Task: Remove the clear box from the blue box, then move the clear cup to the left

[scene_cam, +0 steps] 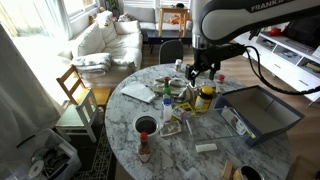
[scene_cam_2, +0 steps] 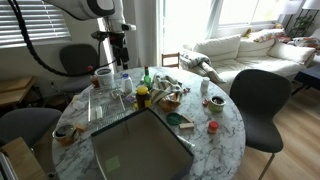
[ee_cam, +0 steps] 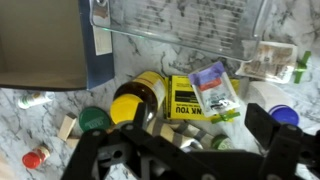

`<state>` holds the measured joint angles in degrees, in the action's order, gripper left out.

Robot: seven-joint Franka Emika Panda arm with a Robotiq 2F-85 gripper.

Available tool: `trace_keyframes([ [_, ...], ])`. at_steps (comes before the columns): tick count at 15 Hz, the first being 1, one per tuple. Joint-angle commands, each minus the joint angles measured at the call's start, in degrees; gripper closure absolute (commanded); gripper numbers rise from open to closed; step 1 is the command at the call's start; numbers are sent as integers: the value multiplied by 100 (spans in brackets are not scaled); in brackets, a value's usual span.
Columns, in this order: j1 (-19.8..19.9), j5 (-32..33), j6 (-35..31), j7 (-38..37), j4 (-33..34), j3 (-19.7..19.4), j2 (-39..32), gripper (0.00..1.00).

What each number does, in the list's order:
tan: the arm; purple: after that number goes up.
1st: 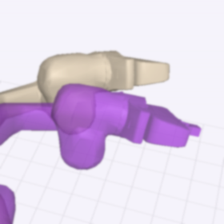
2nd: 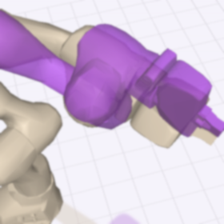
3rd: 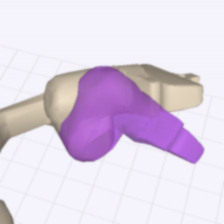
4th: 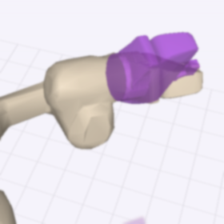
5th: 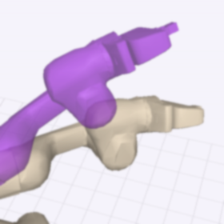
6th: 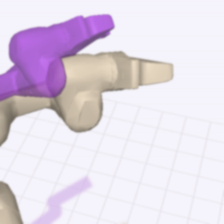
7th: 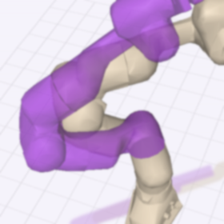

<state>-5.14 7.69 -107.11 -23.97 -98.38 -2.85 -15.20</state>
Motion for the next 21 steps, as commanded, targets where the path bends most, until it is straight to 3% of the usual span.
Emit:
trace_keyframes([
  [1, 412, -215, -179, 331, -762, -134, 262, 0],
  [10, 999, -152, -1495, 464, -2091, -543, 431, 0],
  [18, 1041, -47, -2881, 241, -2755, -735, 345, 0],
  [19, 1032, -2, -2993, 189, -2802, -762, 330, 7],
  [21, 1029, 9, -3195, 149, -2878, -791, 320, 32],
])
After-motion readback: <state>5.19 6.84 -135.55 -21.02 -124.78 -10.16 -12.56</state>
